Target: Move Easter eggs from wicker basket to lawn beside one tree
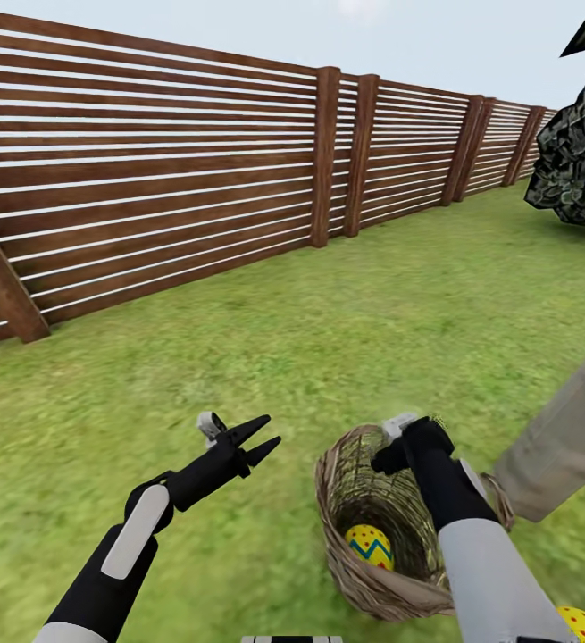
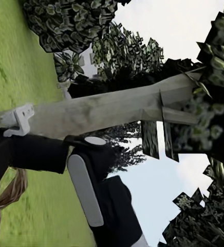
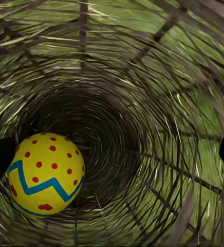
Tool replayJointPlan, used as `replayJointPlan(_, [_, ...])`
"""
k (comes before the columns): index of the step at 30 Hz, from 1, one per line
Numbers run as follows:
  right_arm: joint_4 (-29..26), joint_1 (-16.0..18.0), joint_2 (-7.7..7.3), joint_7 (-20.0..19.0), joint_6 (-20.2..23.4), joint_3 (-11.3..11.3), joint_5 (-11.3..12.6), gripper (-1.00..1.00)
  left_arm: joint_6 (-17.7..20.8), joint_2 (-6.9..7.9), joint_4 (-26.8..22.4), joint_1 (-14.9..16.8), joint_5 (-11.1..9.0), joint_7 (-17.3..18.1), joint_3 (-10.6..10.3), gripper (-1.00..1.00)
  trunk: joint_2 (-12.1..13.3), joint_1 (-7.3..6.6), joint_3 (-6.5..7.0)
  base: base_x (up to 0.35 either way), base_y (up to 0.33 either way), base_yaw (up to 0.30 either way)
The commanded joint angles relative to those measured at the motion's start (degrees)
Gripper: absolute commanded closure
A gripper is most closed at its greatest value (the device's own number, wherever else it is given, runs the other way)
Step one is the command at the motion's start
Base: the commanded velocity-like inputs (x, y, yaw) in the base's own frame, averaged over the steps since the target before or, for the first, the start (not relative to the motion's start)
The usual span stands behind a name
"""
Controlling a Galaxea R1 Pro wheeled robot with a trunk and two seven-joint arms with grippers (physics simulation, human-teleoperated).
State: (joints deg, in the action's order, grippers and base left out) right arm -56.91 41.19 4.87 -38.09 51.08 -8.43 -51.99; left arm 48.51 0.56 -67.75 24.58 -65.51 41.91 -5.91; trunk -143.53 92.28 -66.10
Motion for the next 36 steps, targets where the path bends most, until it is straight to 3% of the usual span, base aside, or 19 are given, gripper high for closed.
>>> replayJointPlan(1, [1.1, 0.0, -0.04, -0.5, -0.1, -0.2, -0.6, -1.00, 0.3, 0.05, 0.0, 0.0, -0.3, 0.0, -0.1, -1.00, 0.0, -0.01, -0.03, 0.012, 0.005, -0.052])
replayJointPlan(5, [5.9, 0.0, -0.63, -0.5, -0.3, -0.2, -0.5, -1.00, 0.3, 0.04, 0.0, 0.0, -0.3, 0.0, -0.1, -1.00, 0.0, -0.01, -0.02, 0.003, 0.001, -0.015])
replayJointPlan(8, [8.2, 0.0, -2.06, -0.5, -0.6, -0.2, -0.5, -1.00, 0.3, -0.07, 0.0, 0.0, -0.2, 0.0, -0.1, -1.00, -0.1, 0.07, -0.68, 0.000, 0.000, -0.001])
replayJointPlan(11, [10.6, 0.0, -2.55, -0.3, -1.3, -0.2, -0.3, -1.00, 0.3, -0.11, 0.0, 0.0, -0.1, 0.0, -0.2, -1.00, -0.1, 0.14, -1.35, 0.000, 0.000, 0.000])
replayJointPlan(14, [14.0, 0.0, -2.61, -0.2, -5.8, -0.2, -0.2, -1.00, 0.3, -0.13, 0.0, 0.0, 0.1, -0.1, -0.2, -1.00, -0.1, 0.22, -2.01, 0.000, 0.000, 0.000])
replayJointPlan(18, [17.0, 0.0, -2.51, -0.1, -8.5, -0.4, -0.1, -1.00, 0.3, -0.17, 0.0, 0.0, 0.1, -0.1, -0.2, -1.00, -0.2, 0.32, -2.90, 0.000, 0.000, 0.000])
replayJointPlan(29, [17.7, 0.0, -2.57, -0.1, -10.7, -1.0, 0.5, -1.00, 0.3, -0.13, 0.0, 0.0, 0.2, -0.1, -0.2, -1.00, -0.3, 0.61, -5.33, 0.000, 0.000, 0.000])
replayJointPlan(33, [17.5, 0.1, -2.59, -0.1, -11.0, -3.7, 3.7, -1.00, 0.3, -0.15, 0.0, 0.0, 0.2, -0.1, -0.2, -1.00, -0.4, 0.71, -6.22, 0.000, 0.000, 0.000])
replayJointPlan(36, [17.4, 0.1, -2.43, -0.1, -10.8, -4.2, 4.6, -1.00, 0.3, -0.16, 0.0, 0.0, 0.2, -0.1, -0.2, -1.00, -0.4, 0.79, -6.88, 0.000, 0.000, 0.000])
